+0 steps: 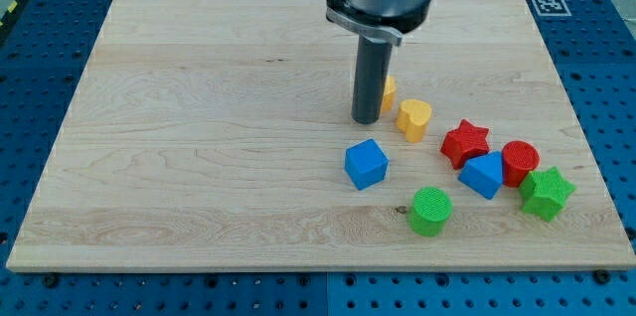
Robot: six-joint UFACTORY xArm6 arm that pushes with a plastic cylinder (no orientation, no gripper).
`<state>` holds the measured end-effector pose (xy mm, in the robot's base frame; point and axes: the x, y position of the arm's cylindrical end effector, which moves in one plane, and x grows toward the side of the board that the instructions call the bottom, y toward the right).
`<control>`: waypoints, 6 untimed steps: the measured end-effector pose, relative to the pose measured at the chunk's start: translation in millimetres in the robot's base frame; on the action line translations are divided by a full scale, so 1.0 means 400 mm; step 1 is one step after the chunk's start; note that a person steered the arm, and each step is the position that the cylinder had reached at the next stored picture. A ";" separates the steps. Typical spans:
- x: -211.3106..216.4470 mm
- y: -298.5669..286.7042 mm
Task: Move the yellow heart to the red star
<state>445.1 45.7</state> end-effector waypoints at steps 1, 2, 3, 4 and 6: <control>0.013 -0.067; 0.057 -0.087; 0.057 -0.054; 0.057 0.017; 0.054 0.177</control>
